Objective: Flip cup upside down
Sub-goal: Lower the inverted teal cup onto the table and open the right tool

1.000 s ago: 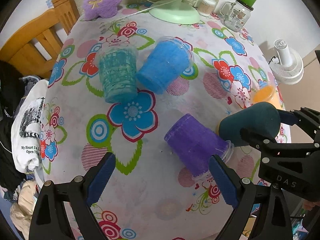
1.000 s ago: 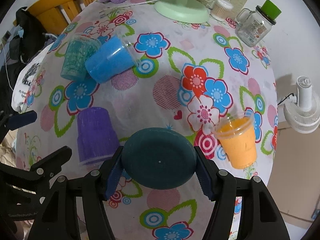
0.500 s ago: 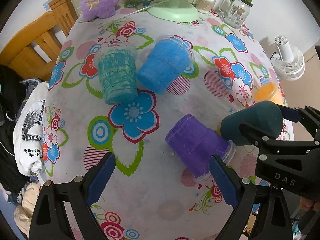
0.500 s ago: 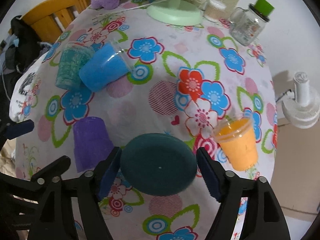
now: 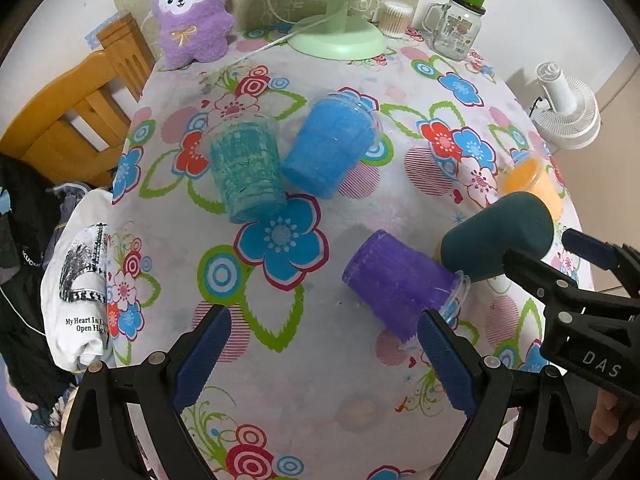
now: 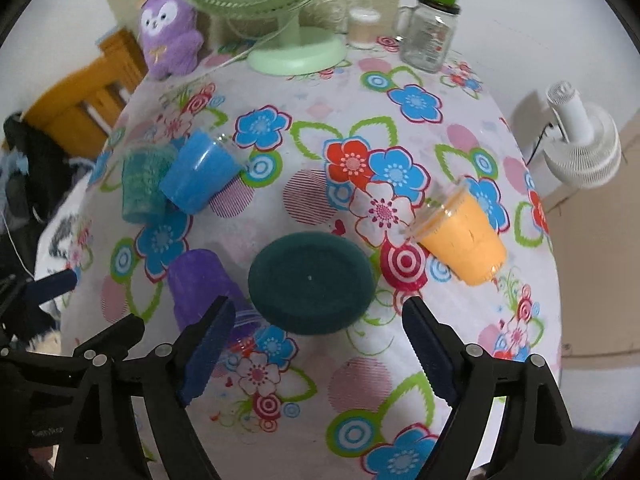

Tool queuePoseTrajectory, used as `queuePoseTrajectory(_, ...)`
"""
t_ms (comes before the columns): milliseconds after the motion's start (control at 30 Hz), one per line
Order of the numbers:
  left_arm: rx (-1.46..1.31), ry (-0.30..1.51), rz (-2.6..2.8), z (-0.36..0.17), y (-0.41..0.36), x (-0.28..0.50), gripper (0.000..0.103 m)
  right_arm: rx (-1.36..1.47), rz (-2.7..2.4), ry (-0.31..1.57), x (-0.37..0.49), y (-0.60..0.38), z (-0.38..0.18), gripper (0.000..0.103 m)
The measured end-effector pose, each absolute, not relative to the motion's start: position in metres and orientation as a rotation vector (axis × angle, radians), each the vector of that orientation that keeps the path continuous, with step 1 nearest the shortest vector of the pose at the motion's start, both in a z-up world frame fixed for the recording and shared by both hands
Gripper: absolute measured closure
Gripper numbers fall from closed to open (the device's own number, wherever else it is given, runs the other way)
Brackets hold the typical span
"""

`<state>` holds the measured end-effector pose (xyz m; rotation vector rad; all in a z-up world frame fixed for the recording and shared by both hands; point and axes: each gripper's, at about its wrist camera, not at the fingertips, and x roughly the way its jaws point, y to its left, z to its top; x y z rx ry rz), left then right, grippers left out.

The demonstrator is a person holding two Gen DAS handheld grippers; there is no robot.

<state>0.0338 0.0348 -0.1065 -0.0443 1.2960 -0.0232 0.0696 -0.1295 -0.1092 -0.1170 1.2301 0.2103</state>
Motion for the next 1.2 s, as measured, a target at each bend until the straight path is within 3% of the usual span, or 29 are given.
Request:
queuePoseTrajectory(367, -0.050, 1.257, 0.015, -0.078, 0.023, 0.018, 0.006, -0.044, 0.210, 1.160, 0.052, -0.155, -0.091, 0.015)
queuePoseTrajectory(1033, -0.104, 1.095, 0.065, 0.009, -0.018, -0.011, 0.002, -0.102, 0.231, 1.013, 0.023, -0.190, 0.005, 0.014)
queuePoseTrajectory(1200, -0.139, 1.060, 0.083, 0.021, -0.021, -0.015, 0.000, -0.137, 0.216, 0.941, 0.017, -0.195, 0.026, 0.007)
